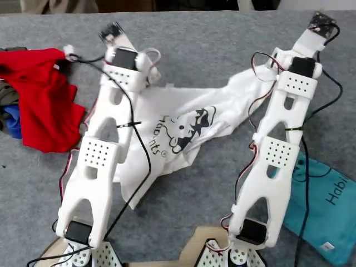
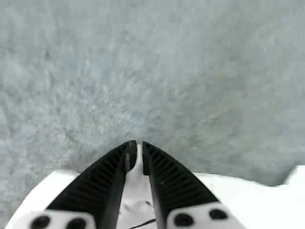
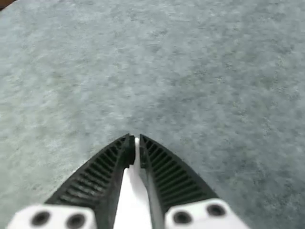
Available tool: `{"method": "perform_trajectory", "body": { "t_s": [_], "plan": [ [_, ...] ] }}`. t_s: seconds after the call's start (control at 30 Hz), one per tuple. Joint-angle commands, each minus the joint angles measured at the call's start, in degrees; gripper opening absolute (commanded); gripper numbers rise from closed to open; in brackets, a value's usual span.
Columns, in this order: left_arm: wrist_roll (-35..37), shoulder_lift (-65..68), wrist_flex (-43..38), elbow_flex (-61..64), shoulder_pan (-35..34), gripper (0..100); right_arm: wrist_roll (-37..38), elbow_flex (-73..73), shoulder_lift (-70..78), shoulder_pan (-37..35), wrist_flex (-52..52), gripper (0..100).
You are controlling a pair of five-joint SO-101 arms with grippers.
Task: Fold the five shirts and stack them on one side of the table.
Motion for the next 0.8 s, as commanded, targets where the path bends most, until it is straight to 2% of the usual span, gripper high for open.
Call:
{"method": "perform_trajectory", "body": {
  "t_s": [0.0,0.23,0.47,0.77],
  "plan": [
    [0.3,-5.9,0.6,-4.3,-2.4,2,2.8,-6.2,-0.6,-3.6,1.9,0.5],
    [0.0,-20.0,2.0,-4.3,-7.9,2,11.4,-6.2,-13.7,-7.4,10.6,0.5],
    [-5.8,-38.1,2.5,-4.2,-13.7,2,18.8,-6.1,-33.7,-11.4,19.3,0.5],
    [-15.6,-57.4,2.5,-2.2,-20.2,2,19.7,-6.0,-61.1,-16.7,21.5,0.5]
  ]
}}
